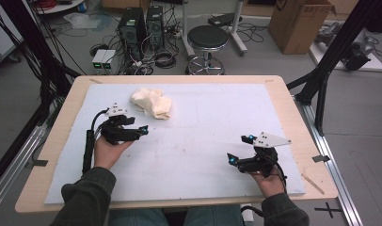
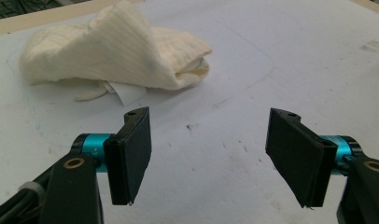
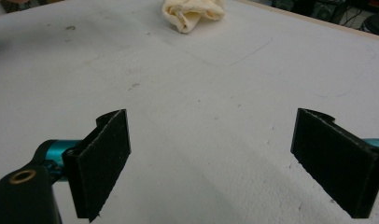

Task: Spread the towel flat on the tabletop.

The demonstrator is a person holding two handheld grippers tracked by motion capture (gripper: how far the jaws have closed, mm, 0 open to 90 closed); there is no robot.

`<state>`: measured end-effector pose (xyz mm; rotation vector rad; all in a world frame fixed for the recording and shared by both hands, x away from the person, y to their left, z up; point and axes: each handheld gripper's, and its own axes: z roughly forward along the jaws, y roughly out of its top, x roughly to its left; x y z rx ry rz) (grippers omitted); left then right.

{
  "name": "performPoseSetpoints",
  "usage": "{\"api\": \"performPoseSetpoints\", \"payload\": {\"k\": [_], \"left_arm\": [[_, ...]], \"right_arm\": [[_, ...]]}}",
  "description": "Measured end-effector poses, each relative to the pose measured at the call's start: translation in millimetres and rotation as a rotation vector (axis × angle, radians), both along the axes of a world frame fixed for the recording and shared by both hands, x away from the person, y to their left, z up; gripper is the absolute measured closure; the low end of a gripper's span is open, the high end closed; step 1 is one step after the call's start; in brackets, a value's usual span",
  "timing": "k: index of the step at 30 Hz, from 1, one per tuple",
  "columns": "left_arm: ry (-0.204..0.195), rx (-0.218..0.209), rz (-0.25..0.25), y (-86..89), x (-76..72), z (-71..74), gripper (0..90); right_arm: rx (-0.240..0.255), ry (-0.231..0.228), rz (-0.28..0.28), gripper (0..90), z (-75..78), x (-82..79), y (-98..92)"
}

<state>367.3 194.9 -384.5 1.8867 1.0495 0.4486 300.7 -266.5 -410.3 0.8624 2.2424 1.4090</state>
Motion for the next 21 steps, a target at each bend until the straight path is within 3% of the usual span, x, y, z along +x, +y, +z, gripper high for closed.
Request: {"api": "performPoseSetpoints", "payload": {"k": [4,10,11,14,18,21], "left_arm": [[0.020,0.012,0.019,-3.0,14.2,4.4,31.8],[0.007,0.014,0.041,-9.1,34.0,15.1,32.3],[0.009,-0.006,0.053,-11.5,43.1,17.3,32.6],[0.005,0.007,0.067,-14.6,50.3,19.3,32.8],[0.005,-0.019,0.092,-20.2,68.5,22.0,34.0],[0.004,-0.007,0.119,-22.8,80.2,20.7,34.2]], "right_arm": [[0.005,-0.002,0.001,11.2,0.5,-0.1,-1.1],[0.009,-0.010,0.010,11.1,1.0,1.9,-0.5],[0.006,-0.012,0.013,11.1,0.9,2.4,-0.2],[0.008,-0.006,0.018,11.1,0.4,3.6,0.5],[0.008,-0.006,0.021,11.1,0.0,4.7,1.2],[0.007,-0.011,0.026,11.2,0.0,5.0,1.5]]}}
